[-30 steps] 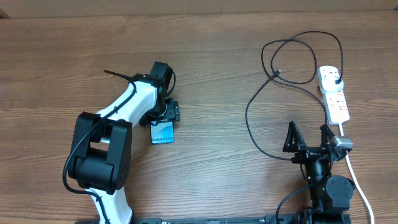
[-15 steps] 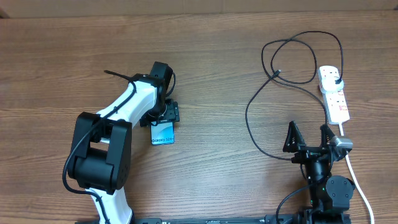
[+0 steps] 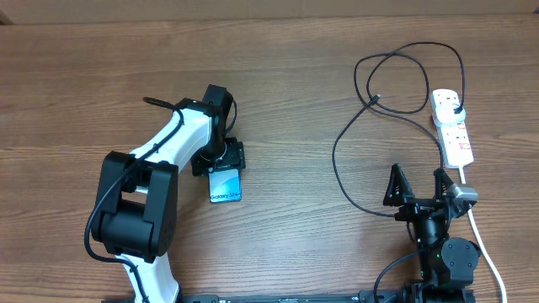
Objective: Plug charger to phone and switch on socket
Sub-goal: 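Close the left gripper on the phone's top edge, then lift the phone with the left gripper and tilt it upright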
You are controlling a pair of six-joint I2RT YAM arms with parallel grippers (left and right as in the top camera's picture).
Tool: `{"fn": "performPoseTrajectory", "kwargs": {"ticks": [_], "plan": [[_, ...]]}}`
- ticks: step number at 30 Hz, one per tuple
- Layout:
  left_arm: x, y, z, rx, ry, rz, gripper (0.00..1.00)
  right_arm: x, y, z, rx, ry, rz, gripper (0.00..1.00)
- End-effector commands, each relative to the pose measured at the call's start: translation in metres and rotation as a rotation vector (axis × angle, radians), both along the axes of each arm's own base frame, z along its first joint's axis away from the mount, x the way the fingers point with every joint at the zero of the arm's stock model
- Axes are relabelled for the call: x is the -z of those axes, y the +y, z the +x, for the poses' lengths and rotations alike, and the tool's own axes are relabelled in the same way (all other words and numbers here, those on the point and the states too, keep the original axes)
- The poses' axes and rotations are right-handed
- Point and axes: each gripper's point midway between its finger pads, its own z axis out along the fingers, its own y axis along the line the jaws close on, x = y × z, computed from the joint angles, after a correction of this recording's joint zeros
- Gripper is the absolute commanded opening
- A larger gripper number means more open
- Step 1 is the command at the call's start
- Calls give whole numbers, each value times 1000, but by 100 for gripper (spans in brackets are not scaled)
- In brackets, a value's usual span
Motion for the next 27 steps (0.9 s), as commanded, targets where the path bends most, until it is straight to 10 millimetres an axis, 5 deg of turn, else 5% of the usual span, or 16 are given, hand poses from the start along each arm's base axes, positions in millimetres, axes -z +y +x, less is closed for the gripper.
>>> {"fn": "performPoseTrajectory", "kwargs": {"ticks": [1, 27], "plan": [[8, -18, -9, 24, 60, -104, 66, 2, -2, 0, 11, -4, -8, 100], [-23, -66, -35, 81, 183, -494, 66, 2, -2, 0, 11, -4, -8, 100]]}}
